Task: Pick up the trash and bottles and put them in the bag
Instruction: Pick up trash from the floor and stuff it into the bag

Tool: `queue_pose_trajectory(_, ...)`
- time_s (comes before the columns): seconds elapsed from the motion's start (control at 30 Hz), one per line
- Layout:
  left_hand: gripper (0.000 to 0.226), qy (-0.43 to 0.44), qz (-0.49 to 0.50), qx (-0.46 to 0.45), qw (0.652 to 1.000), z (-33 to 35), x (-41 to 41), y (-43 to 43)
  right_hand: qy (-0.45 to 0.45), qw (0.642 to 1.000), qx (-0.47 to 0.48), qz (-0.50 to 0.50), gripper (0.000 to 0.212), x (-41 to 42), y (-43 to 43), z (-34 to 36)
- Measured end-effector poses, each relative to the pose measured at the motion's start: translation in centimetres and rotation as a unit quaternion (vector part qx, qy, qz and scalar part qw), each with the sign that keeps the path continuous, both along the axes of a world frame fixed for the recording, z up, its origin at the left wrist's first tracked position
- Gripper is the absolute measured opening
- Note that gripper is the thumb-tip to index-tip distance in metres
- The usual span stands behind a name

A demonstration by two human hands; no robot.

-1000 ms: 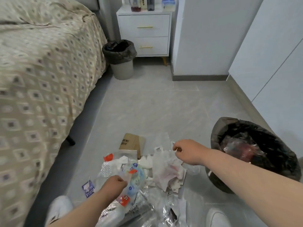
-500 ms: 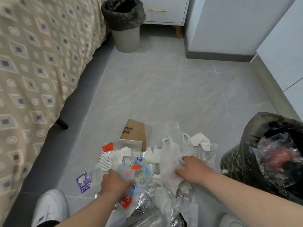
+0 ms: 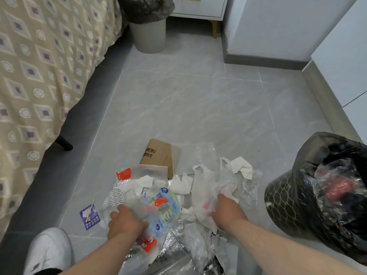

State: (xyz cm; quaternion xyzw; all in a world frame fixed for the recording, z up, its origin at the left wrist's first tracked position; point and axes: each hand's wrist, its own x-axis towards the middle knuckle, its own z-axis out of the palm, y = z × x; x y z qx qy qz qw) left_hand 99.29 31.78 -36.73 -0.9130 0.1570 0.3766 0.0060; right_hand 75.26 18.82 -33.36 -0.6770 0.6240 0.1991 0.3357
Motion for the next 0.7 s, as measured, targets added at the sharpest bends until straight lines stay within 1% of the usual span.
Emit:
queue_pose_trajectory(0.03, 0.097, -0.006, -0.007, 0.002, 1.0, 0.0, 0.1, 0.1, -0.02, 1.0, -0.003, -0.004, 0.031, -0.2, -0.1, 0.1)
queue_pose_trajectory(0.13, 0.106, -0.004, -0.013, -0.003, 1.0, -0.3, 0.4, 0.5, -0.083, 0.996, 0.001, -0.034, 0.027, -0.8, -0.9, -0.1)
queue_pose_trajectory(0.2, 0.103, 0.006, -0.03, -0.013, 0.999, -0.4, 0.6, 0.8, -0.121, 0.991, 0.004, -0.054, 0.016, -1.0, -1.5, -0.1)
queue_pose_trajectory(0.23, 0.098, 0.002, -0.046, -0.015, 0.999, -0.3, 0.6, 0.9, -0.144, 0.987, 0.009, -0.07, 0.007, -1.0, -1.8, 0.1)
queue_pose_trajectory(0.27, 0.093, -0.005, -0.063, -0.017, 0.998, -0.2, 0.7, 1.0, -0.168, 0.982, 0.013, -0.088, 0.005, -1.0, -2.0, 0.3)
queue_pose_trajectory(0.33, 0.079, -0.016, -0.098, -0.02, 0.995, 0.2, 0.8, 1.3, -0.199, 0.974, 0.009, -0.108, 0.014, -0.8, -2.3, 0.8)
queue_pose_trajectory(0.43, 0.061, -0.062, -0.179, -0.022, 0.982, 0.6, 1.0, 1.5, -0.206, 0.973, 0.014, -0.107, 0.014, -0.6, -2.5, 1.2)
queue_pose_trajectory(0.5, 0.053, -0.113, -0.246, -0.044, 0.962, 0.5, 1.1, 1.7, -0.204, 0.973, 0.023, -0.107, 0.01, -0.7, -2.4, 1.1)
queue_pose_trajectory(0.53, 0.052, -0.119, -0.271, -0.057, 0.954, 0.3, 1.3, 1.8, -0.205, 0.972, 0.028, -0.108, 0.009, -0.7, -2.3, 1.0)
queue_pose_trajectory(0.6, 0.05, -0.083, -0.286, -0.077, 0.952, -0.1, 1.6, 1.8, -0.205, 0.972, 0.04, -0.106, 0.008, -0.9, -2.1, 0.6)
queue_pose_trajectory(0.63, 0.043, -0.058, -0.276, -0.09, 0.955, -0.2, 1.7, 1.8, -0.203, 0.973, 0.043, -0.102, 0.008, -0.9, -2.0, 0.6)
queue_pose_trajectory(0.7, 0.019, -0.042, -0.254, -0.115, 0.96, 0.1, 1.9, 1.6, -0.201, 0.974, 0.044, -0.096, 0.009, -0.9, -2.0, 0.7)
